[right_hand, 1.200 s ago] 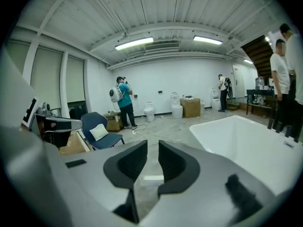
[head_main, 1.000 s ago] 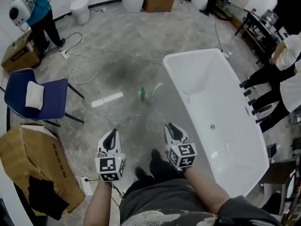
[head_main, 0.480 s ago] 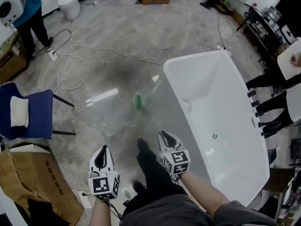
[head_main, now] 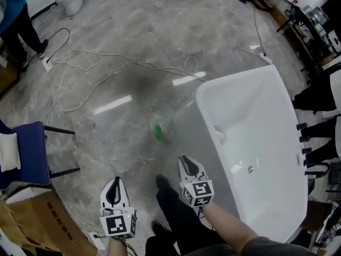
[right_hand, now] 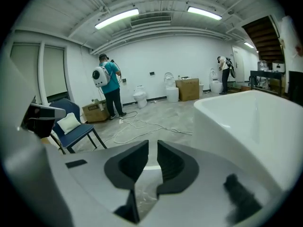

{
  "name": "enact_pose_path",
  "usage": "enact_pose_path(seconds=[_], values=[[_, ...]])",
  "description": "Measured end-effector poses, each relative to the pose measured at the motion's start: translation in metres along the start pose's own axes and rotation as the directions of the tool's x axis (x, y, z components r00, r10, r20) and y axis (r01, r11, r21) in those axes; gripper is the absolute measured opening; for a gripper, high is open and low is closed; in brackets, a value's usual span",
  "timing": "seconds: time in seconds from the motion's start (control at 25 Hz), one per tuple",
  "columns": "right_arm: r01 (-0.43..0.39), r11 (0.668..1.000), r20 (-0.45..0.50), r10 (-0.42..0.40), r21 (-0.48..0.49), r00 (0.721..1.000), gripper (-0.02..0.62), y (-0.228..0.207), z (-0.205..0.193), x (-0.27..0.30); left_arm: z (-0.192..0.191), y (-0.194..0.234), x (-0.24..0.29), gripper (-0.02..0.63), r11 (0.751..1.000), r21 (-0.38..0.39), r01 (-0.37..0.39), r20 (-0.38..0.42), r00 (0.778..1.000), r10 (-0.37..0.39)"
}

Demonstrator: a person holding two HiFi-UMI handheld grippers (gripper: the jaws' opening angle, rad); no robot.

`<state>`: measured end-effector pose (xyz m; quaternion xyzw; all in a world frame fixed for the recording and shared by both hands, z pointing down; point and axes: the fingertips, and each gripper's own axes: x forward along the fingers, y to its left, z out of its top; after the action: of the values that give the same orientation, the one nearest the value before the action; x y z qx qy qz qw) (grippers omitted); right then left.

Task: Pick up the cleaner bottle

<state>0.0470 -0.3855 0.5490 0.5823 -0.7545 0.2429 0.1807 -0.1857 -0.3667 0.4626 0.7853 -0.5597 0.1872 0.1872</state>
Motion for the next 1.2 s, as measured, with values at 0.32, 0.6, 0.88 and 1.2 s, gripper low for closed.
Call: enact_pose_path(seconds=[0.32,0.6,0.88,1.2], values=[[0.02,0.999,-0.002,-0.02,-0.026,1.0,0.066,-0.038,-0.063,0.099,-0.061,0.01,0.098,0.015,1.0,-0.018,0.026,0.026,0.999,-0.025],[-0.005,0.999,-0.012,0.004,-0.04,1.0,0.091,-0.055,-0.159,0.166,-0.16,0.02,0.157,0.015,0.998,-0.044,0.037,0.027,0.999,-0.036],[-0.042,0.999,-0.043,0.04,-0.027,0.998,0.18,-0.067,-0.239,0.234,-0.227,0.03,0.214,0.015,0.998,-0.057,0.027,0.049,0.998,-0.024],[-0.081,0.994,0.017,0.082,-0.08,0.996,0.265,-0.069,-0.28,0.318,-0.279,0.054,0.283,0.015,0.997,-0.077,0.014,0.098,0.995,-0.006]])
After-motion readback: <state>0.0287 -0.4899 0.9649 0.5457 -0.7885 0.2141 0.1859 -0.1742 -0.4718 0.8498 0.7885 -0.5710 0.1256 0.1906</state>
